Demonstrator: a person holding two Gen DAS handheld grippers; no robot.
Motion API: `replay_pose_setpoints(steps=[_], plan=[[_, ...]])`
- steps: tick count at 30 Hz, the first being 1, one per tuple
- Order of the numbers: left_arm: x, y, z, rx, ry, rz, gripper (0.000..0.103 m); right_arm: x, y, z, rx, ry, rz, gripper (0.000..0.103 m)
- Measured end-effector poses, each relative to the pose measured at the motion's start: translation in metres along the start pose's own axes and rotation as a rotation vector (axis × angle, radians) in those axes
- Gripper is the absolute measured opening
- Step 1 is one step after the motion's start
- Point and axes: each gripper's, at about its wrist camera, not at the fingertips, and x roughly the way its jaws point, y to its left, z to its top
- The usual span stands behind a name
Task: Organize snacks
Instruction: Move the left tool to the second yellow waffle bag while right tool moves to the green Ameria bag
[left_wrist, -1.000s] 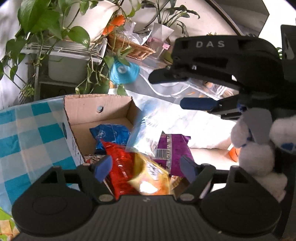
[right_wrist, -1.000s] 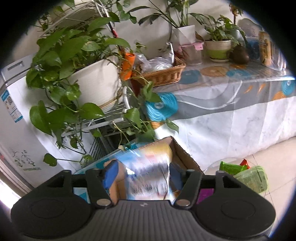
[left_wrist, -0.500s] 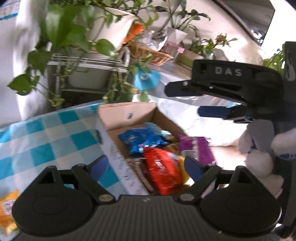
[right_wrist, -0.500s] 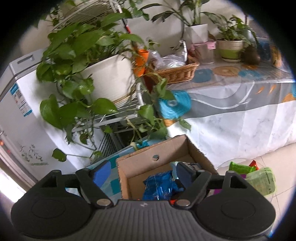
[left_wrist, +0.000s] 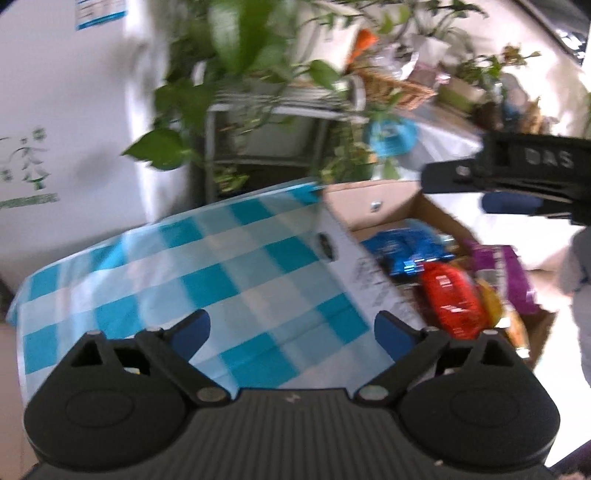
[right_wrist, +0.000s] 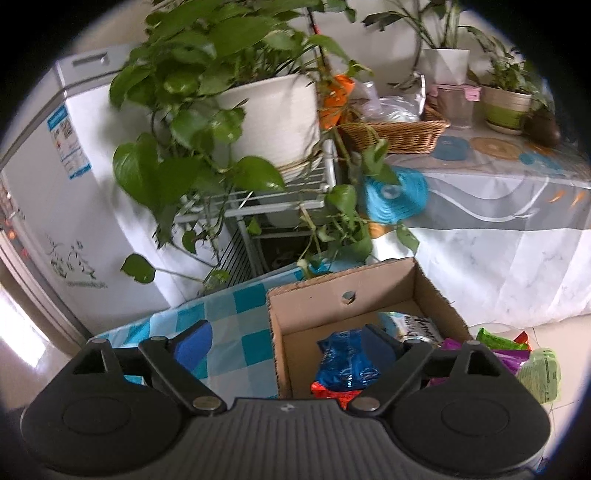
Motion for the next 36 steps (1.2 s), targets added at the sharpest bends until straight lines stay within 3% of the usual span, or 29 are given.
replay_pose_setpoints(steps=[3,8,14,21,24,31,36], plan=[[0.001,0.015,-0.001,0.000,0.017,0.076,0.096,0.004,0.009,-0.003,-0.024,0.017,0.003,0.092],[0.000,0.039,-0.001,-0.001,0.033,0.136,0.097,0.011,0.021,-0.009,-0.058,0.039,-0.003,0.092],[-0.002,0.070,-0.001,-0.080,0.067,0.116,0.097,0.016,0.030,-0.015,-0.078,0.058,0.000,0.092],[-0.005,0.112,-0.003,-0.205,0.080,0.168,0.097,0.019,0.047,-0.024,-0.138,0.086,0.043,0.093],[-0.002,0.123,-0.005,-0.218,0.090,0.192,0.097,0.021,0.057,-0.031,-0.171,0.113,0.070,0.094],[0.021,0.139,-0.017,-0.257,0.196,0.187,0.097,0.028,0.087,-0.058,-0.329,0.196,0.169,0.094],[0.027,0.142,-0.016,-0.209,0.185,0.148,0.097,0.035,0.111,-0.083,-0.456,0.258,0.236,0.094]])
